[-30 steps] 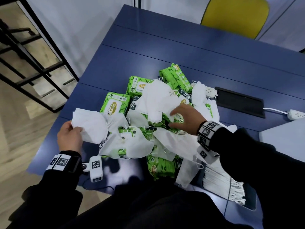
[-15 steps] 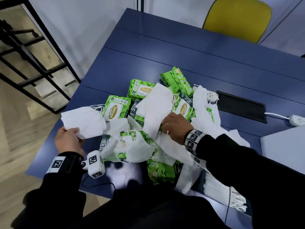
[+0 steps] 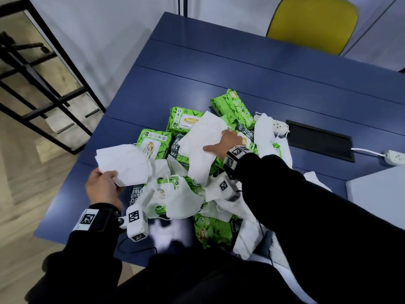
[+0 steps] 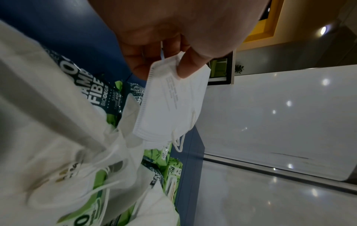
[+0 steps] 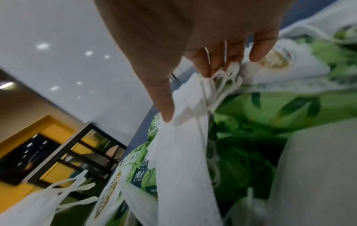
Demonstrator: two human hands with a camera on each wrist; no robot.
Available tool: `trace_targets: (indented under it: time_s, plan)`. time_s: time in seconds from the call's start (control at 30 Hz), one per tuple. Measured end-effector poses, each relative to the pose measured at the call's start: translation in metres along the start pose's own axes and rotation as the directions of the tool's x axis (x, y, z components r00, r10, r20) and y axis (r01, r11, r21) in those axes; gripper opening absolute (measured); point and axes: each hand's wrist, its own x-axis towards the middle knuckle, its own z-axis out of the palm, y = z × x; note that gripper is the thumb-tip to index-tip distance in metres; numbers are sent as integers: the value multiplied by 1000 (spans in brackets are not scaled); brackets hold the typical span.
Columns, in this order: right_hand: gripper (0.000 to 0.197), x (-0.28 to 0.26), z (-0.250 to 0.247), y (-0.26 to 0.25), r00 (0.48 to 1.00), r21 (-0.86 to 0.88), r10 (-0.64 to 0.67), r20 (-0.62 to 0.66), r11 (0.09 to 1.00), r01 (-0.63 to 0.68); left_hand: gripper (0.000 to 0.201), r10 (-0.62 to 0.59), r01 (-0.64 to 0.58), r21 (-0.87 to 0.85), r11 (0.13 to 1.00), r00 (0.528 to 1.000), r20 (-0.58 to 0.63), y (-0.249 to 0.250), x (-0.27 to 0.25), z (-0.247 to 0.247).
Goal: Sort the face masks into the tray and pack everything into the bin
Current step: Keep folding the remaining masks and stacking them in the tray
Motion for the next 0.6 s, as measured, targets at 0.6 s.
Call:
trace_targets:
  time_s: [0.6]
  plan:
    - [26,-76,-69,90,993,968,-26,-114,221,117,22,30,-40,24,999,948,316,9,-38,34]
